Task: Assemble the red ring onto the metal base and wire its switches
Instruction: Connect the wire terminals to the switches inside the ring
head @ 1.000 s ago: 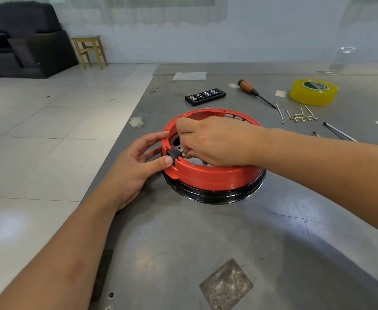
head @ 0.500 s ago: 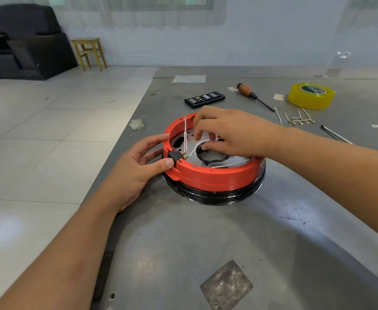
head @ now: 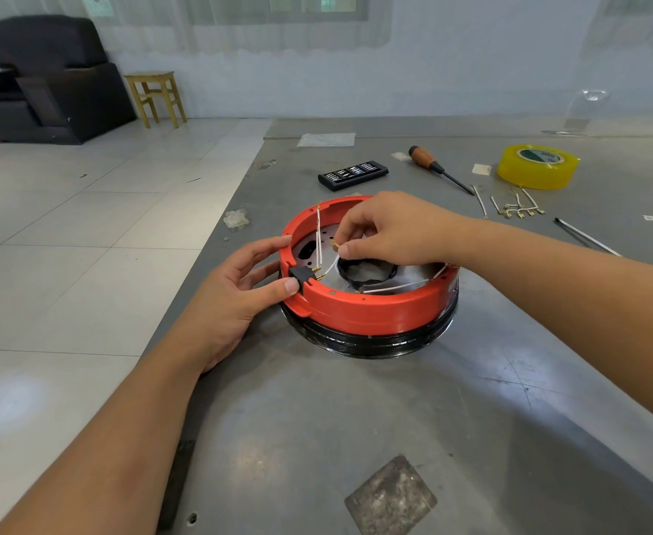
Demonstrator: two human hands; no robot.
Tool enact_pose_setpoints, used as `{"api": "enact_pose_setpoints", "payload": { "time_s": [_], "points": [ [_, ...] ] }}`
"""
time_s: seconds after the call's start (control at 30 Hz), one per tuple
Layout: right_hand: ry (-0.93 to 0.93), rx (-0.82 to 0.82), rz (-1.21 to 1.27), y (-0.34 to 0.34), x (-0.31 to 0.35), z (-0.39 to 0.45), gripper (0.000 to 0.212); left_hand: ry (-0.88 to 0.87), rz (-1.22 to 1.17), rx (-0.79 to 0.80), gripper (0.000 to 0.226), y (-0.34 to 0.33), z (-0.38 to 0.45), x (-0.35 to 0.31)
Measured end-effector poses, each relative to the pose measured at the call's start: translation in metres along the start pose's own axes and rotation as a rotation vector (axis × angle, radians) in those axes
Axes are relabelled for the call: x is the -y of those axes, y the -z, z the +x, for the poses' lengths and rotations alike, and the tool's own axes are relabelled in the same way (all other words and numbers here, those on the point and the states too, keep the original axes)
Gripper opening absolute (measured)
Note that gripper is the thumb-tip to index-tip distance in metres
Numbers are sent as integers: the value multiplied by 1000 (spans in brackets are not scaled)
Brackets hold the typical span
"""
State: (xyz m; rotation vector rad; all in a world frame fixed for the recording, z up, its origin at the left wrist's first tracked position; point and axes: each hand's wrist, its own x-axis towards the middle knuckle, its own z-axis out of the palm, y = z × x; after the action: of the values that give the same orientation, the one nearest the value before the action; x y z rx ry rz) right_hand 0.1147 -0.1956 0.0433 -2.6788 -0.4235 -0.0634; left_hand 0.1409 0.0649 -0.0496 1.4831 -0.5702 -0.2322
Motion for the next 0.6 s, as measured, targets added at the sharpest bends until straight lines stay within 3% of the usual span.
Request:
{"api": "enact_pose_setpoints", "payload": {
  "time_s": [0.17, 0.33, 0.6],
  "points": [
    [-87, 93, 188, 8, 1, 1, 9, 10, 40, -10, 63, 0, -1, -1],
    [-136, 143, 243, 6, 3, -1, 19, 9, 44, -15, 60, -1, -1, -1],
    [-176, 114, 275, 0, 4, -5, 17, 8, 36, -10, 66, 0, 0, -1]
  ]
}}
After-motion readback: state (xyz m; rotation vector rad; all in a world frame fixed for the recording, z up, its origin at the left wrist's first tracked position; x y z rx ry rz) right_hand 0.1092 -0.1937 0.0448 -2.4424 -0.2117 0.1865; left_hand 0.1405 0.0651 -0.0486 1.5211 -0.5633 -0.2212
